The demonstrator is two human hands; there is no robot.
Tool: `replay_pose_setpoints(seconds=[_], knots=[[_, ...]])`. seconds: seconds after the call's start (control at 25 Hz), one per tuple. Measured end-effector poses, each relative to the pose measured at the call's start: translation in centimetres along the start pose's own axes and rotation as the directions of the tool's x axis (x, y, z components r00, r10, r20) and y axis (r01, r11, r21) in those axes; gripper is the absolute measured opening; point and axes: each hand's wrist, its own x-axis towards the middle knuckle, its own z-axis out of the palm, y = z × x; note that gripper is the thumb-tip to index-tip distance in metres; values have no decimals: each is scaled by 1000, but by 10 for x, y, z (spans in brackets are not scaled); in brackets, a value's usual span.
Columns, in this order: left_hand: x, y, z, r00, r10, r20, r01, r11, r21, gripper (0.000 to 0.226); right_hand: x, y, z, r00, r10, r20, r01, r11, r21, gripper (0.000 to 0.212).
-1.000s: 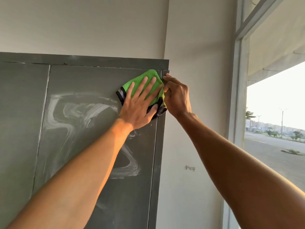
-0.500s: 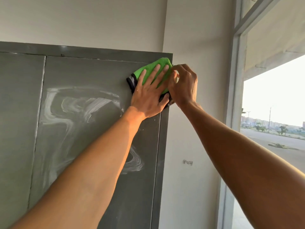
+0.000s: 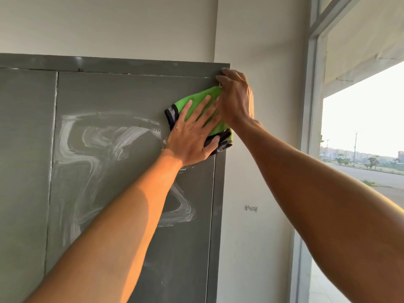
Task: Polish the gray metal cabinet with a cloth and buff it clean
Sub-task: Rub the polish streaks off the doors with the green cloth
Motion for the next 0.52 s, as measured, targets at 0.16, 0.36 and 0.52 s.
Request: replay_pose_setpoints(seconds=[0.16, 0.36, 0.52], knots=[[-21, 4, -2, 999, -27, -37, 19, 981, -194, 80, -20, -3, 4, 993, -19, -117, 13, 999, -49, 40], [-22, -13, -19, 999, -34, 9, 32, 804, -594, 72, -68, -15, 13, 962, -219, -165, 236, 968, 90, 17], [-42, -35, -23, 976, -128, -178, 30, 882, -470, 53, -95, -12, 25, 974, -220, -48, 212, 969, -128, 51]])
